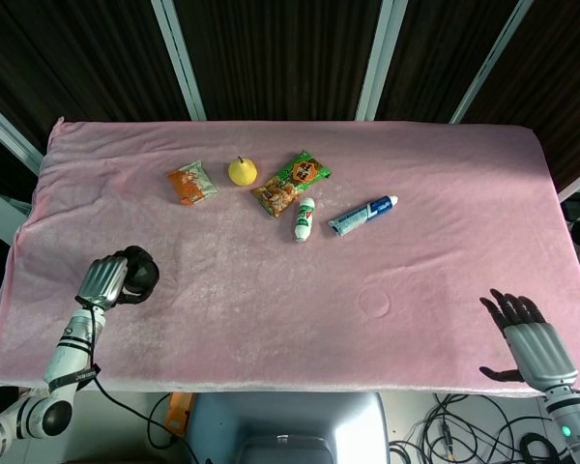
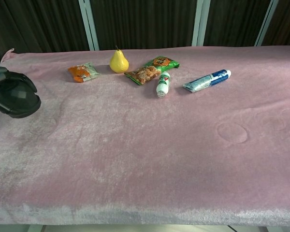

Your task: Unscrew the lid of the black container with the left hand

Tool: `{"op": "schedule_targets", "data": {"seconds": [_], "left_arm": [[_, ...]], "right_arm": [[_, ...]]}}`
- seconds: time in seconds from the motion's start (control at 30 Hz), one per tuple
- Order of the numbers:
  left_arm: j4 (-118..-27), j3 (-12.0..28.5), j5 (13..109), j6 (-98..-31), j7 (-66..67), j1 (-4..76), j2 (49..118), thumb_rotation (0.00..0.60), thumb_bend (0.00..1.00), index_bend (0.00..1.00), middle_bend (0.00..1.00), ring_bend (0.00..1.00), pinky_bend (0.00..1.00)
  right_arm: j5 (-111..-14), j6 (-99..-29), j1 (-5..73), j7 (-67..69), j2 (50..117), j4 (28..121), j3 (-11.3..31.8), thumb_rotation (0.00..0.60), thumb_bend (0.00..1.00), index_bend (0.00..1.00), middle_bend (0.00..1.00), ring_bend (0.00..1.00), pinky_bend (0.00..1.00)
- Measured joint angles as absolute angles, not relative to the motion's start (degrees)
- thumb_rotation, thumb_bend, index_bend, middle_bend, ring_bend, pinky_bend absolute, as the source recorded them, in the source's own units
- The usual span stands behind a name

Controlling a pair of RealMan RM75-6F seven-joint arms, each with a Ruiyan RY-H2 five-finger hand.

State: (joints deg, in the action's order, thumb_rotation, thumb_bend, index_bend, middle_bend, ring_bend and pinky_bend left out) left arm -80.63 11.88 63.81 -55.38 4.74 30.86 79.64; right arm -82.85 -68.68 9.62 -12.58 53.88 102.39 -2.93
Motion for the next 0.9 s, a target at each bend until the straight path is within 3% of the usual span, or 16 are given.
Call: {"op": "schedule_targets", "data": {"seconds": [0.17, 0.5, 0.9], "left_arm": [[-77.31, 10.94, 64.44, -56.90, 7.00, 30.97, 81.70, 0.600, 0.27, 0.42, 0.34, 0.47, 0.55], [-67.42, 8.06, 64.90, -57.33, 11.67, 30.77, 87.89, 0.600, 0.27, 0.35, 0.30, 0.41, 0.50], [-69.72, 7.79, 61.56, -52.76, 13.19, 31.10, 86.06, 0.600, 0.27, 0.08, 0.08, 0.11, 0.38]], "right_arm": [[-82.85, -68.61, 9.63, -12.61, 53.88, 102.38, -2.99, 0.600, 0.10, 0.06, 0.08, 0.00, 0.18], [-82.47, -68.32, 9.76, -13.07, 54.01, 102.49, -3.00, 0.600, 0.10, 0.06, 0.08, 0.00, 0.18], [-82.49, -68.38, 9.74, -13.08, 54.00, 102.51, -3.06, 0.600, 0.10, 0.08, 0.08, 0.00, 0.18]]}}
